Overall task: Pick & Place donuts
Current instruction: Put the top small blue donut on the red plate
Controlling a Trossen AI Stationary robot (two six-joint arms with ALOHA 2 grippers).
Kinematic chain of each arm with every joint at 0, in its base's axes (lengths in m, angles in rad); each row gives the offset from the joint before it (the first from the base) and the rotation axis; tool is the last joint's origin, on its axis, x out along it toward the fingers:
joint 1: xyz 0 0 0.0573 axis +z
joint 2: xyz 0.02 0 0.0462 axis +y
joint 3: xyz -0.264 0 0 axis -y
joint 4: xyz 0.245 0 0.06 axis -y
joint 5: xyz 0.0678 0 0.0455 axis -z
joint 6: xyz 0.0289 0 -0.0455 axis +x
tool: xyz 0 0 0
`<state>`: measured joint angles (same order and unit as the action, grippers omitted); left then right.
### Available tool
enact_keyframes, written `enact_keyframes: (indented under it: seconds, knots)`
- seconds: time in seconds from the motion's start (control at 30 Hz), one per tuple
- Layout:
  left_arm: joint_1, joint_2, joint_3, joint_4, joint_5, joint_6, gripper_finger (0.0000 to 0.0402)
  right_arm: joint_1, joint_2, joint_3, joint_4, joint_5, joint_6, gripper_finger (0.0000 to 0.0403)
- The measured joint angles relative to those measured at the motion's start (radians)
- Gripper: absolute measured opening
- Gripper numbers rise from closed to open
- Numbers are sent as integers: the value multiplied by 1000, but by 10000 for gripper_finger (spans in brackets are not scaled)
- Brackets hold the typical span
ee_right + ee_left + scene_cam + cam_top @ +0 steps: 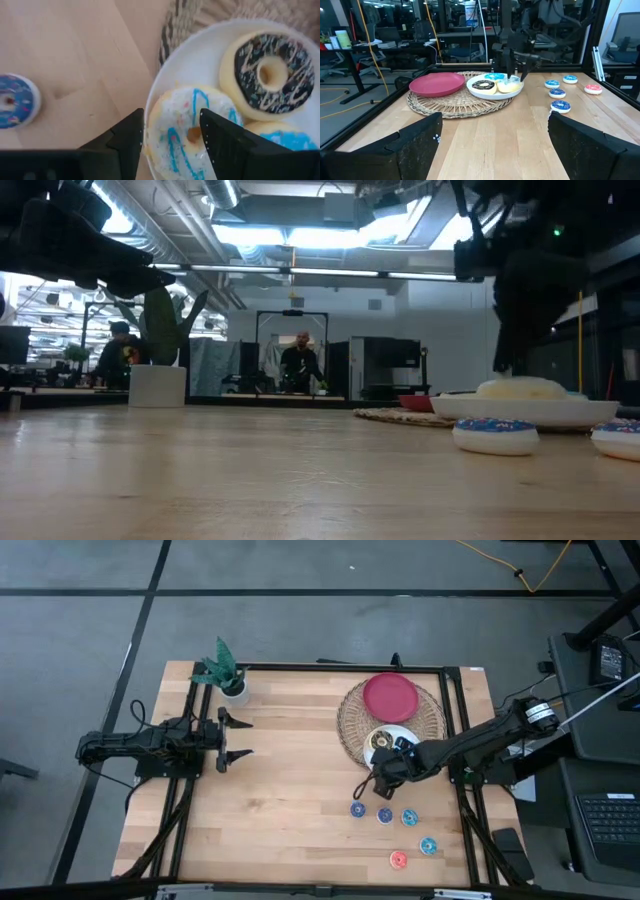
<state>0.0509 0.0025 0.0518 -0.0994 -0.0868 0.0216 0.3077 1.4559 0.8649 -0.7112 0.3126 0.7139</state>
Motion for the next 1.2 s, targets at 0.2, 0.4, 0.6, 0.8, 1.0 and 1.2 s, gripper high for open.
enact_keyframes:
  seconds: [0.2, 0.4, 0.6, 0.8, 1.0, 1.2]
  knots:
    - [0, 0, 0, 0, 0, 0, 353, -11, -34, 58, -26, -73, -135, 195]
    - [0, 0, 0, 0, 0, 0, 352, -10, -33, 148, -45, -138, -408, 195]
    - [0, 0, 0, 0, 0, 0, 354, -11, -33, 255, -102, -166, -578, 195]
    - [0, 0, 0, 0, 0, 0, 353, -11, -33, 378, -169, -319, -697, 195]
    - [0, 0, 0, 0, 1, 0, 352, -1, -33, 457, -172, -459, -772, 195]
    - [0, 0, 0, 0, 1, 0, 353, 55, -4, 506, -212, -545, -712, 195]
